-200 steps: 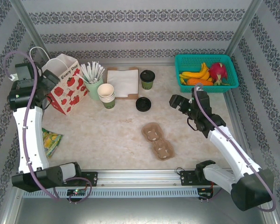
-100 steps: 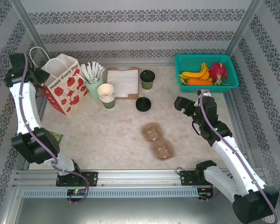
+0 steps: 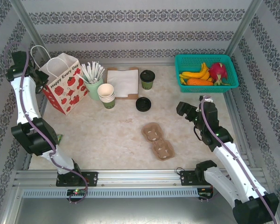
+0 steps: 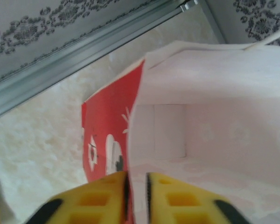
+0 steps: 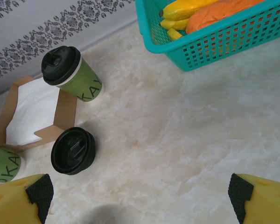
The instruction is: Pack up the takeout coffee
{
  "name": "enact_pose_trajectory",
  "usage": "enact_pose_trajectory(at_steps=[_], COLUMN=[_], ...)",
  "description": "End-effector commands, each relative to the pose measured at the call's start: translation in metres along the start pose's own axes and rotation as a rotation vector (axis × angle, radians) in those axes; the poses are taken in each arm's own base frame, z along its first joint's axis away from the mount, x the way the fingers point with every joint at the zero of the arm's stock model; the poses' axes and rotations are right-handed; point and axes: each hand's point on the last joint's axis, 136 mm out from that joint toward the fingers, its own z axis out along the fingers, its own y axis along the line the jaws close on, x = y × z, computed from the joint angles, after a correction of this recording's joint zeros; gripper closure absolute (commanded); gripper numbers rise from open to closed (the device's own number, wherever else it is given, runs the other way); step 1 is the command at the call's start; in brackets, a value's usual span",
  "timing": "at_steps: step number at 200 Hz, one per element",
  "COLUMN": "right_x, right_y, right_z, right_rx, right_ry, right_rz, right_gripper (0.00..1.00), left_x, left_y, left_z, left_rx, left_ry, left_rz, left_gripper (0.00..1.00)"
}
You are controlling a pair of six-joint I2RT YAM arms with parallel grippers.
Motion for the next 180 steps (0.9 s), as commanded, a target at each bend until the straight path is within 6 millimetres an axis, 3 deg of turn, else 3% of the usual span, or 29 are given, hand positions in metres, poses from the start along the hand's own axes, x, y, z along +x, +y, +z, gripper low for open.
enact_pose_trajectory(at_steps=[1,15,71,132,180], right_x=[-0.002,-0.003,-0.005,0.0,0.002], right_y=[-0.006,-0.005,0.005,0.015,0.023], right_z=[0.003,0.005,0.017,0.033,0.045], right_rx=[0.024,0.023,-0.003,-0.028,-0.037], right_ry=[-0.014,-0.01,0.022,0.091,0.149], right_rz=[0.016,0.012,0.006,0.016,0.026], right_gripper=[0.02,0.02,0.02,0.02,0.02], left_x=[0.005,0.012,0.044,0.092,0.138], left_y=[0.005,0.009,0.024,0.045,0.048], left_z=[-0.037,-0.047,-0.088,-0.135,-0.157], left_rx=[0.026,0.042,0.086,0.142,0.254], left_ry=[-0.034,-0.043,-0.058,-0.034,0.052], left_rz=[0.031,0.042,0.068,0.134,0.163], left_gripper=[0.93,1.0,1.0,1.0,1.0])
